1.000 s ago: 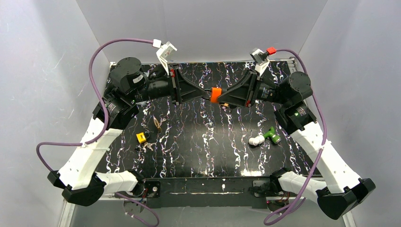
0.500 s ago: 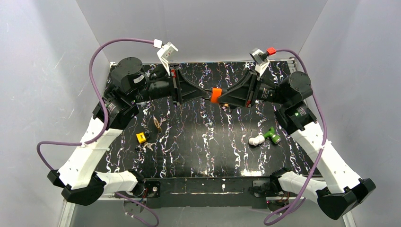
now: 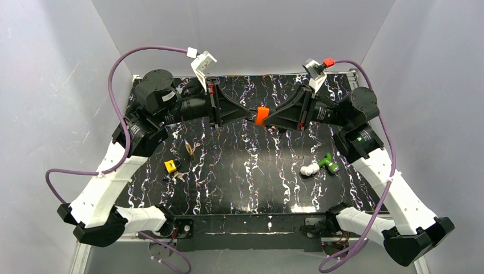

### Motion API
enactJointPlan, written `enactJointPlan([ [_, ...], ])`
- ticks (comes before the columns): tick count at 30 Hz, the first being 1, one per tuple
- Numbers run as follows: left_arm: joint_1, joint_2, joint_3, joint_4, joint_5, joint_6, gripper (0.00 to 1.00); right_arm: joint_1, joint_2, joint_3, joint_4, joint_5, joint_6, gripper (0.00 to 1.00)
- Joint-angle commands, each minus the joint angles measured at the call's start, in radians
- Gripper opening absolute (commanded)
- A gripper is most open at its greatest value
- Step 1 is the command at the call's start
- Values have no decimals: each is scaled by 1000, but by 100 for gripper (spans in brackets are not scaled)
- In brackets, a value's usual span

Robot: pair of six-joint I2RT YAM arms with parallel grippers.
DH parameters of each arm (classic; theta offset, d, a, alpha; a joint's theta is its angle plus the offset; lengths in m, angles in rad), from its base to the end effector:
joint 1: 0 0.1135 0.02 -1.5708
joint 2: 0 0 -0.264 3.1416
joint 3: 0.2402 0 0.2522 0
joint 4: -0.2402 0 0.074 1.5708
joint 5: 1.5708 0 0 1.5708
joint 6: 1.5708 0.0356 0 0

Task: Lock with the key
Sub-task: Lock the lock.

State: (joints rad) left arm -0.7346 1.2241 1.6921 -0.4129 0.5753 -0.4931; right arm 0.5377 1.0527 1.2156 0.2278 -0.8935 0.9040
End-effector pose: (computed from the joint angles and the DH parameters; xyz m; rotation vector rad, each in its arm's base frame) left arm 0.1544 -0.1656 0.5316 0.6999 1.5516 -1.3817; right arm 0.1664 0.1315 0.4785 -0.6604 1.4108 1.7047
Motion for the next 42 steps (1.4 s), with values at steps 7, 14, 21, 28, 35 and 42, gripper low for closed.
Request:
enactJointPlan([
  [7,-97,101,-25,29,85,-21,0,60,52,62,34,59,-35,1],
  [14,-89,63,25,-131,-193,48,0,55,43,50,-59,90,-109,30],
  [21,-39,-8,67,-222,-337,43,0,-30,-24,-83,43,33,-96,72],
  [28,-32,-36,96,-242,-369,18,0,-125,-37,-224,274,-61,32,73],
  [35,-25,-30,119,-256,-362,7,0,-128,0,-213,294,-100,37,68],
  [42,-14,-11,126,-242,-323,-8,0,-126,27,-200,322,-126,59,65],
])
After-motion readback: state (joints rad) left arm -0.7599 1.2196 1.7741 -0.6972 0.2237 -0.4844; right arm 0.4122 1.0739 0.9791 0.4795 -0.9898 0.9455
